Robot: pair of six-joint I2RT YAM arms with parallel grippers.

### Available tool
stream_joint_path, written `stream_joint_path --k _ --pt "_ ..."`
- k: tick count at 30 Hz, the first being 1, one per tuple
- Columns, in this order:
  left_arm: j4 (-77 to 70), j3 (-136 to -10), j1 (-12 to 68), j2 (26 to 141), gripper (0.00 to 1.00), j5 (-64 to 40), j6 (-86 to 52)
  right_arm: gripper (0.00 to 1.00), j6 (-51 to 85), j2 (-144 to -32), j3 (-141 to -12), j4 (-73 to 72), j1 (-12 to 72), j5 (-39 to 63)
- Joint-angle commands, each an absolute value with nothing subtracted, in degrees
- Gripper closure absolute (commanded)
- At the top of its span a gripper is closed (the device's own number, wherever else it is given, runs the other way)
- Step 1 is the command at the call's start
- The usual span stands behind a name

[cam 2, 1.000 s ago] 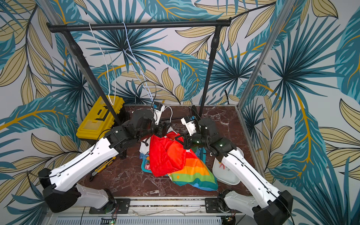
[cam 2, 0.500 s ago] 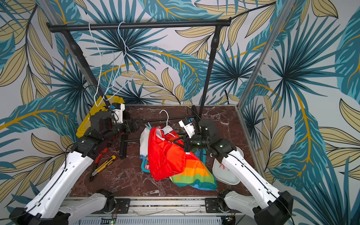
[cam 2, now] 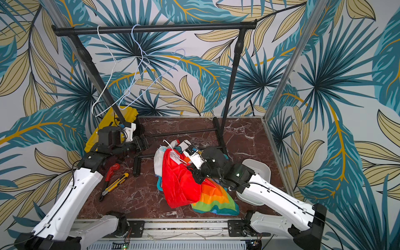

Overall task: Remove the clothespins securing jackets to the hanger
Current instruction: Remove the clothespin from the hanger, then place the hanger in the basket.

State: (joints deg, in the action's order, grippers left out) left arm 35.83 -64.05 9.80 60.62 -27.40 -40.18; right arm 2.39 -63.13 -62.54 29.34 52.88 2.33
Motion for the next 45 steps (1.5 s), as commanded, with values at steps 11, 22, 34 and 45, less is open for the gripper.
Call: stream_joint_path --k 11,22,34,45 --pt "34.21 -58.9 6.78 67.02 0.24 -39.23 -47.83 1.0 -2.41 -68.91 -62.42 32.75 64.92 -15.95" --pt "29.64 -55.93 5.72 71.1 0.45 -45.0 -50.71 1.0 -3.23 -69.43 -62.17 31.81 65.32 -17.32" --pt "31.58 -54.33 4.48 67.21 0.35 -40.63 -48.04 1.0 -3.65 -70.21 -62.0 30.13 65.31 -17.84" --pt "28.7 -53.91 4.48 70.6 0.37 -44.22 -49.69 1.0 -3.57 -70.67 -62.64 30.3 65.35 -17.15"
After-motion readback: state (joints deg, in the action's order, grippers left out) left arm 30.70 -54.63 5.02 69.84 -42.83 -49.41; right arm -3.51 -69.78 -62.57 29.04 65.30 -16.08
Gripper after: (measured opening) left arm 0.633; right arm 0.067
